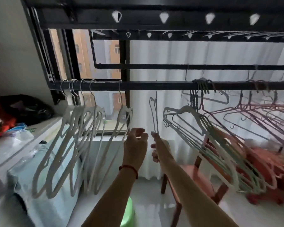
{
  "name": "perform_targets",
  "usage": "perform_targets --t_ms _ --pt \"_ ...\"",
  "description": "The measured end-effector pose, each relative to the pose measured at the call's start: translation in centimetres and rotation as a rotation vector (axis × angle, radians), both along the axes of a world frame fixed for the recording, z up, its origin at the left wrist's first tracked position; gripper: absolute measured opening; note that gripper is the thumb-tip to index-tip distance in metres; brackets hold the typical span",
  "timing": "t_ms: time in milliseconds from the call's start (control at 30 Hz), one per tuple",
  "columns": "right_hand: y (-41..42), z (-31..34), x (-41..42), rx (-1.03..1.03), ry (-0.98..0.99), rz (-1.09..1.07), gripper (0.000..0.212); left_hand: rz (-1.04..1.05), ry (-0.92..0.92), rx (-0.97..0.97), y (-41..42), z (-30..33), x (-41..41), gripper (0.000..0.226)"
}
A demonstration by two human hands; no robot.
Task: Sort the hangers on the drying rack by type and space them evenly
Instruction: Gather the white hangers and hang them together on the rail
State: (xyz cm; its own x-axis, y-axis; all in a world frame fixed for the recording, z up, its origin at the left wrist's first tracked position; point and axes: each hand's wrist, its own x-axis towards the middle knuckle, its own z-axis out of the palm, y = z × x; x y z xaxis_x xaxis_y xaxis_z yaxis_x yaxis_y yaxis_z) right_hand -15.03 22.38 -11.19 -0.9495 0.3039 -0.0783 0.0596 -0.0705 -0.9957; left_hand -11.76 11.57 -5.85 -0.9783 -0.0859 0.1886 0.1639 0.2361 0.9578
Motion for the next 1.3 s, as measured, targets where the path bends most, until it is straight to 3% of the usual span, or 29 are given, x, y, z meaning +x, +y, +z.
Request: perform_targets --t_ms 267,467,600,733,833,933,1000,1100,1167,1300 --pt "-2.4 -3.1 13.8 0.013 -0.176 0.027 0.057 -0.134 -0.002 -0.235 0.5 -0.5 4.3 0.054" --pt "-2.6 -1.4 19.1 0.076 -0.120 0.051 0.077 -0.117 0.042 -0.330 0.7 0.7 8.6 0.049" --pt "-2.2 0.9 20.7 0.157 -0.026 0.129 0.067 -0.077 0.064 -0.402 0.8 2.1 10.5 0.039" --pt "-1.4 3.6 20.9 0.236 0.072 0.266 0.082 0.002 0.101 -0.340 0.4 4.5 11.2 0.039" --pt "0.4 5.6 20.3 0.546 0.245 0.163 0.074 0.027 0.099 -0.356 -0.8 6.8 10.7 0.026" --pt "3.0 7.4 18.2 0.993 0.503 -0.232 0.037 0.045 0.081 -0.392 -2.0 8.5 8.8 0.029" --pt "4.9 8.7 16.5 1.250 0.561 -0.442 0.032 0.040 0.043 -0.392 -2.4 9.1 7.3 0.026" --pt "7.1 9.7 13.3 1.574 0.368 -0.580 0.044 0.025 -0.014 -0.378 -2.4 10.1 6.4 0.018" --pt "7.8 9.9 11.8 1.666 0.218 -0.579 0.048 -0.009 -0.052 -0.377 -2.3 10.2 6.2 0.018" --pt "7.9 10.2 10.7 1.694 0.028 -0.520 0.025 -0.059 -0.064 -0.458 -2.8 8.5 4.7 0.018"
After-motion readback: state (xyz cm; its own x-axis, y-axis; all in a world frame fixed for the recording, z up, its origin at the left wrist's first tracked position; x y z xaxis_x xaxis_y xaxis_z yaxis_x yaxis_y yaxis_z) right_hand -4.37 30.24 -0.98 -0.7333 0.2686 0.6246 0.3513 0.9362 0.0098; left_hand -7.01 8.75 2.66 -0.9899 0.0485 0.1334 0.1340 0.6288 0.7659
